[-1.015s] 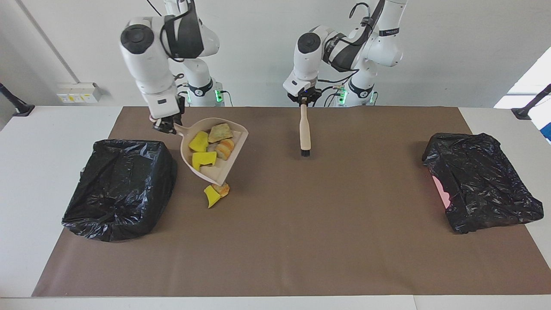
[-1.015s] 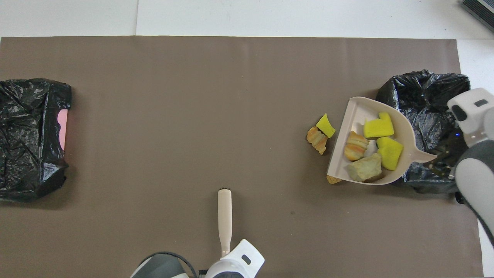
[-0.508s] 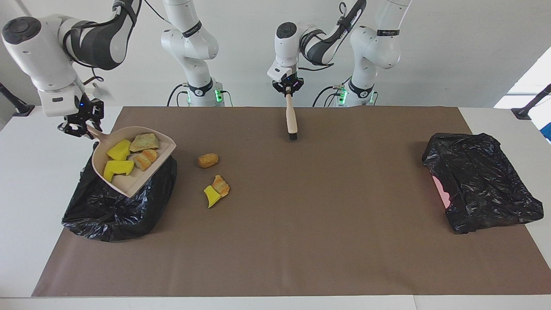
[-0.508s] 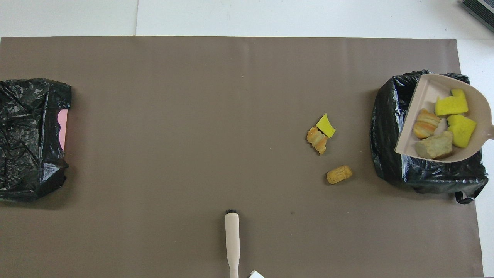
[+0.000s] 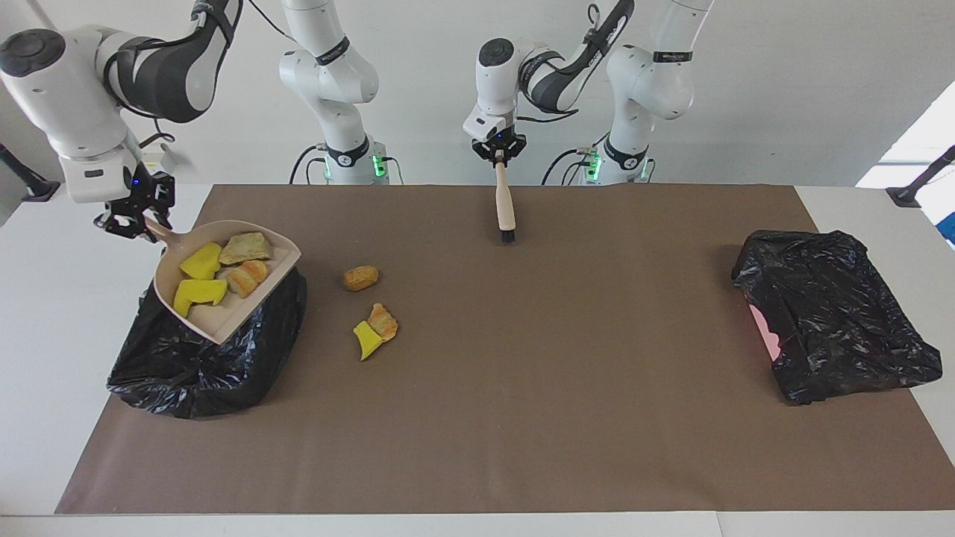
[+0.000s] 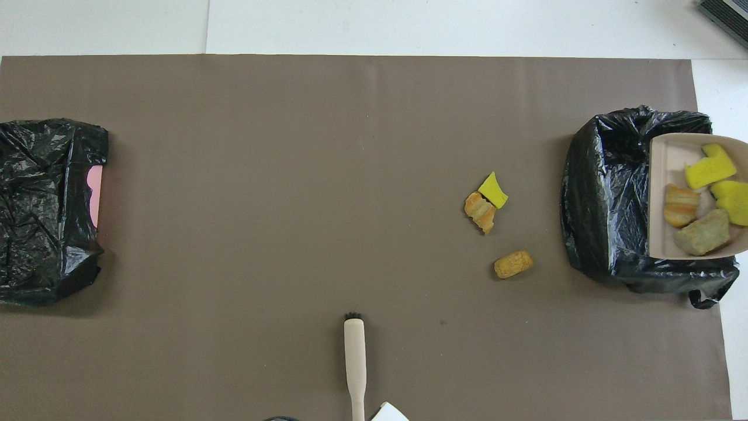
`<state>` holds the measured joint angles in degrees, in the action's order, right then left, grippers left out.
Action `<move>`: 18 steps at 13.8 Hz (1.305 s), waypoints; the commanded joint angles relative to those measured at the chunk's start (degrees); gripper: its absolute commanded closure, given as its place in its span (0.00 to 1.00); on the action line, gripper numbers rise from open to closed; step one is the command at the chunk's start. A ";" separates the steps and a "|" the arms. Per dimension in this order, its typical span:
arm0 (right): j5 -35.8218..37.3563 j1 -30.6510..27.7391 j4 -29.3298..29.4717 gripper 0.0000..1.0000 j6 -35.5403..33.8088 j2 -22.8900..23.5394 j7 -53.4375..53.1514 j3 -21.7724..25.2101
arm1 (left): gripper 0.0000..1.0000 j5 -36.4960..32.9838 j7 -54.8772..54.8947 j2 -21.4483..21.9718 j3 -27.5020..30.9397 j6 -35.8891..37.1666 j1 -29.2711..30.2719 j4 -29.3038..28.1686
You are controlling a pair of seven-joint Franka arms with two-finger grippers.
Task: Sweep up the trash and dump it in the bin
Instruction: 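Carry the dustpan to the trash bag farther right and tip it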
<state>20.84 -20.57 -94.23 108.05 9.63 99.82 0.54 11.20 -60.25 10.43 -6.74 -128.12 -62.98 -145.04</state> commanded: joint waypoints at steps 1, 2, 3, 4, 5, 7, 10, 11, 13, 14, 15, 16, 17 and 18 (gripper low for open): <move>5.60 2.27 -0.77 1.00 1.37 -0.40 6.78 -0.98 | 0.92 1.54 2.94 -0.50 0.59 1.03 0.23 -0.25; 7.62 3.59 -1.04 1.00 2.16 -0.49 7.40 -0.98 | 0.91 2.76 3.12 -0.58 0.59 1.03 0.23 0.36; 9.55 4.21 -1.13 1.00 2.60 -0.49 7.32 -0.98 | 0.78 4.16 3.73 -0.67 0.68 1.29 0.32 0.63; 10.36 4.92 -1.31 1.00 3.39 -0.41 7.32 -0.98 | 0.71 4.35 4.78 -0.50 0.68 2.69 0.49 0.72; 11.24 5.79 -1.83 1.00 4.10 -0.49 7.15 -0.98 | 0.70 4.44 6.45 -0.32 0.68 5.31 1.97 1.50; 15.01 7.20 -2.97 1.00 6.29 -0.67 6.71 -0.98 | 0.56 5.23 8.48 -0.23 0.77 8.84 3.83 3.35; 16.51 7.30 -4.21 1.00 9.19 -0.06 4.52 -0.98 | 0.00 5.23 9.27 -0.23 1.12 9.21 5.23 5.20; 17.30 7.38 -4.21 1.00 9.29 0.12 3.29 -0.98 | 0.00 5.06 10.14 -0.15 1.20 9.64 6.20 6.16; 22.81 9.04 -4.38 1.00 9.20 0.21 -0.66 -0.98 | 0.00 2.79 11.29 -0.49 1.29 12.18 9.17 9.58; 26.15 10.27 -4.39 1.00 9.03 0.12 -1.89 -0.98 | 0.00 0.51 13.38 -0.58 1.21 13.24 11.63 11.60; 28.36 10.63 -4.30 1.00 8.59 0.03 -2.51 -0.98 | 0.00 -0.91 15.75 -0.67 1.29 14.38 13.92 14.06; 29.77 10.81 -4.30 1.00 8.32 -0.05 -2.69 -0.98 | 0.00 -1.96 18.82 -0.76 1.29 15.35 16.72 16.78; 30.66 10.81 -4.38 1.00 8.15 -0.23 -2.70 -0.98 | 0.00 -3.11 22.25 -0.59 1.29 16.14 19.88 19.07; 31.45 10.81 -4.39 1.00 7.28 -0.49 -2.61 -0.89 | 0.00 -4.08 26.81 -0.15 1.29 16.85 23.66 21.09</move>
<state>49.44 -9.48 -97.77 116.18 10.35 98.06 -0.33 9.07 -39.80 10.46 -4.98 -114.59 -45.14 -128.72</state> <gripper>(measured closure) 0.687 0.000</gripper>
